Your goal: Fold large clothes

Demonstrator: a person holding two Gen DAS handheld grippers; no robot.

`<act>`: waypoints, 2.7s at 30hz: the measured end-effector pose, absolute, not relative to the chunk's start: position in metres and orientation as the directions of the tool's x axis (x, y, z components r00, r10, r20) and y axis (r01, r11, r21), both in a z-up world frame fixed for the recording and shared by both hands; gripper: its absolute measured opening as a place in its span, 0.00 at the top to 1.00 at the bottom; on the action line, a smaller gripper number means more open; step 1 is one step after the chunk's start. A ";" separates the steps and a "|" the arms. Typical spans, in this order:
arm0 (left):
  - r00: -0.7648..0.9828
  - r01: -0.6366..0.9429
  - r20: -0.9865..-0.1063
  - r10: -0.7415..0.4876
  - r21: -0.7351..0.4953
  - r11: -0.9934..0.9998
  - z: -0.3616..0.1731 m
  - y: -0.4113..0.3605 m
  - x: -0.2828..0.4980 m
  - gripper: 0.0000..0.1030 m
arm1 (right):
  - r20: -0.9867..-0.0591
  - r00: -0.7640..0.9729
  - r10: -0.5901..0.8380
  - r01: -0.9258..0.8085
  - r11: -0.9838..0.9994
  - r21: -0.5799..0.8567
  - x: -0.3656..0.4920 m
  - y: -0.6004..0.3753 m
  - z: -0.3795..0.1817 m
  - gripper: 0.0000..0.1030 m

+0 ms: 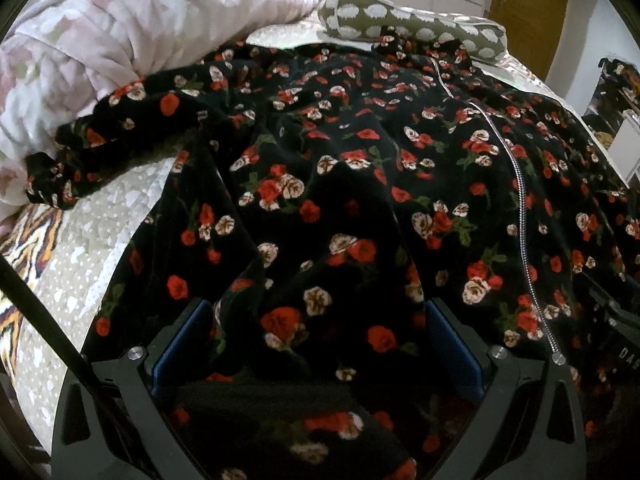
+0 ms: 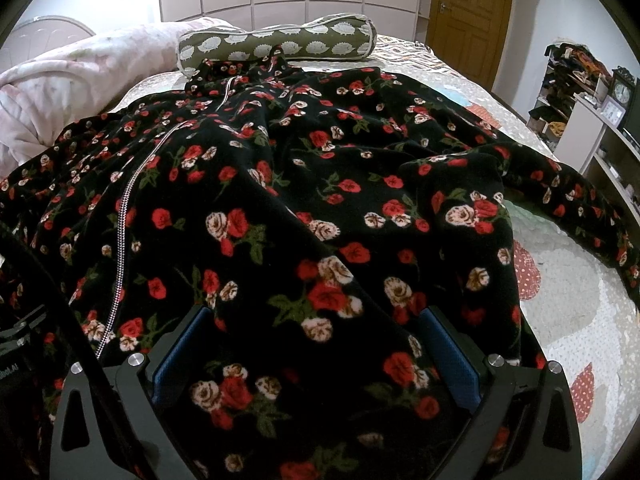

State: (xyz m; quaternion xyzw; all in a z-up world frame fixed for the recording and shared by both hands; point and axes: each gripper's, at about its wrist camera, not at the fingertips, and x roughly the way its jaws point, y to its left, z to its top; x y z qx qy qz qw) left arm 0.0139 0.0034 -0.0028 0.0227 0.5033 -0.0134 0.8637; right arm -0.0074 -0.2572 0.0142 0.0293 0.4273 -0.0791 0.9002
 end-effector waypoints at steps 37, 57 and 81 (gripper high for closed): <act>0.426 -0.431 -0.878 -0.219 -0.410 0.803 0.026 0.290 0.132 0.78 | -0.782 0.620 -0.062 0.152 0.987 0.042 -0.009 -0.265 0.013 0.00; 0.697 -0.503 -0.705 -0.131 -0.611 0.611 0.040 0.375 -0.037 0.56 | -0.770 0.635 -0.060 0.151 0.987 0.047 -0.009 -0.266 0.014 0.00; 0.550 -0.424 -0.826 -0.124 -0.405 0.810 0.085 0.325 0.091 0.94 | -0.762 0.645 -0.058 0.150 0.987 0.052 -0.011 -0.270 0.015 0.00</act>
